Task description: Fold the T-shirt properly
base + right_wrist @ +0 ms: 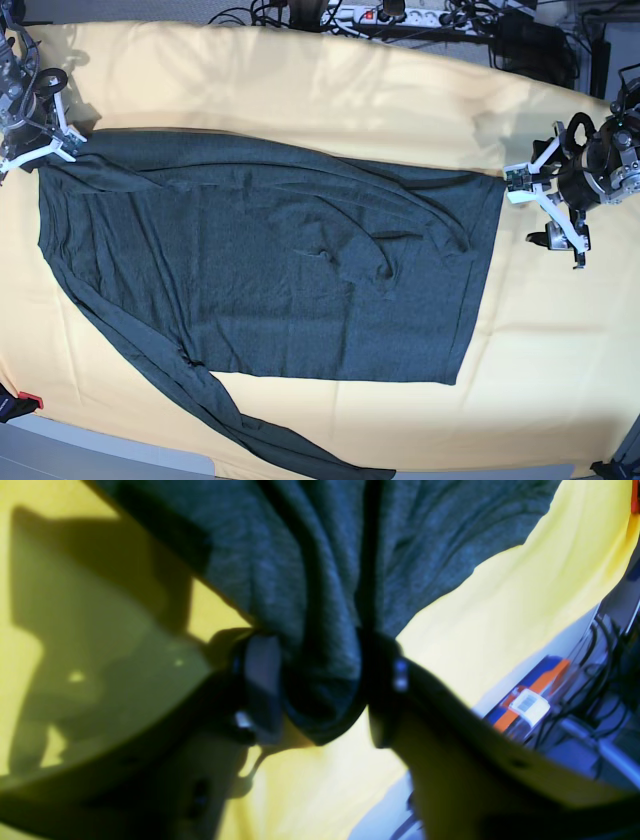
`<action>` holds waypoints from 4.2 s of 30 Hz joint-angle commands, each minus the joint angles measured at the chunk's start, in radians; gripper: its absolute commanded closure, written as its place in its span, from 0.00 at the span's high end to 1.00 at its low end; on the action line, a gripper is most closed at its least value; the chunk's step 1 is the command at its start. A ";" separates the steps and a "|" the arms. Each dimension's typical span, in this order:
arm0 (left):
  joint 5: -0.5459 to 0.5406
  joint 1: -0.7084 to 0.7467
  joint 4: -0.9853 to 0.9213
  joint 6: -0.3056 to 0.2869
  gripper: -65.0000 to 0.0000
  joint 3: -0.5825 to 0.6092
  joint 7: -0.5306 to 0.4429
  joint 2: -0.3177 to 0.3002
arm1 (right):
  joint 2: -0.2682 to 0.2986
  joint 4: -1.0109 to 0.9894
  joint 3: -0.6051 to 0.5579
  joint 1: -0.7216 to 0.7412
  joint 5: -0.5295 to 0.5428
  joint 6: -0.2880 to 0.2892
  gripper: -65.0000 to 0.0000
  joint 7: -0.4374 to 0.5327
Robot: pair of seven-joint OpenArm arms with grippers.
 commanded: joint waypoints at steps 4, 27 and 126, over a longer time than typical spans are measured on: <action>0.010 -0.017 0.008 0.012 0.64 -0.013 -0.003 -0.024 | 0.026 0.004 0.005 0.003 -0.009 -0.046 0.15 -0.088; 0.030 -0.016 0.008 0.012 0.64 -0.013 0.000 -0.026 | 0.081 0.118 0.006 0.000 0.132 -0.035 0.04 -0.128; 0.037 -0.136 -0.447 -0.354 0.44 -0.012 -0.225 0.414 | 0.081 0.120 0.006 0.000 0.131 -0.113 0.00 -0.173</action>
